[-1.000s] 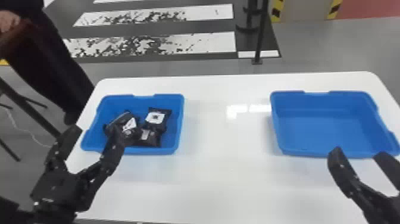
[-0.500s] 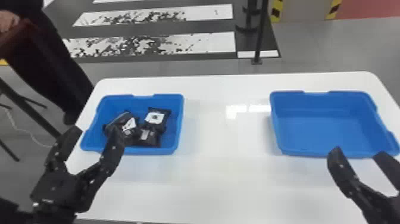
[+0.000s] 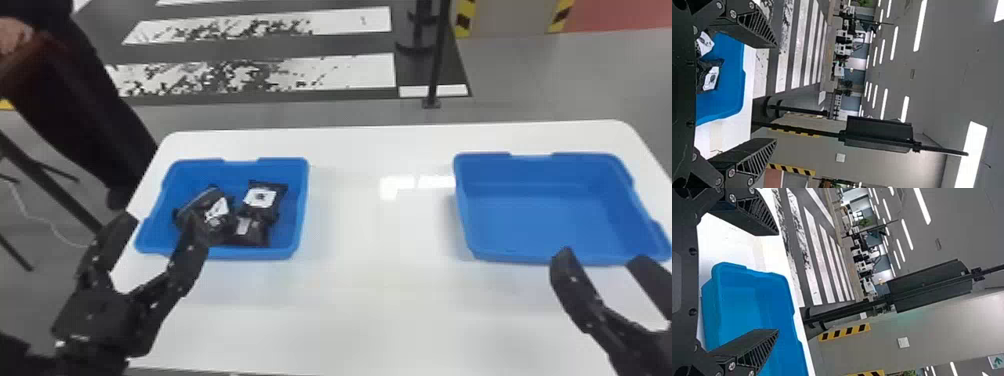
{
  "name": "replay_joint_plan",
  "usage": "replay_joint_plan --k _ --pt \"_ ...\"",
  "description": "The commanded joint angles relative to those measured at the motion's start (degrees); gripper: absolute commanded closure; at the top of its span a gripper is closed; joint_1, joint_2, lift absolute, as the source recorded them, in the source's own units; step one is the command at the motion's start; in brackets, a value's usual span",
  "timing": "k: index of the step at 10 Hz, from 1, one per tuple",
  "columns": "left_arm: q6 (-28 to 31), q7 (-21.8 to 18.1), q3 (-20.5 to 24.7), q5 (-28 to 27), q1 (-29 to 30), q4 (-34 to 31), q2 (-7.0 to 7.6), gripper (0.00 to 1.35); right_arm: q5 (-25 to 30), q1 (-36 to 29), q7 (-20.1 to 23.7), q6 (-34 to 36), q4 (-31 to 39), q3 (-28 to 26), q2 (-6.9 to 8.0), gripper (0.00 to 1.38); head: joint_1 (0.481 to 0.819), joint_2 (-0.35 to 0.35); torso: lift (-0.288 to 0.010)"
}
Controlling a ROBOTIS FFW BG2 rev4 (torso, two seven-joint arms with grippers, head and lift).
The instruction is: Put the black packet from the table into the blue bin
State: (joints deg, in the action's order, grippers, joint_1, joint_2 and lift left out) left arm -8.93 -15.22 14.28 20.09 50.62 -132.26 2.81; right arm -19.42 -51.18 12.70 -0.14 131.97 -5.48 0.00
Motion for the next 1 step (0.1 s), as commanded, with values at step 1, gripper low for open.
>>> replay_joint_plan --k 1 --pt "-0.2 0.0 0.0 0.0 0.0 0.0 0.00 0.19 -0.1 0.0 0.0 0.0 0.0 0.0 0.05 0.14 0.695 0.114 -0.110"
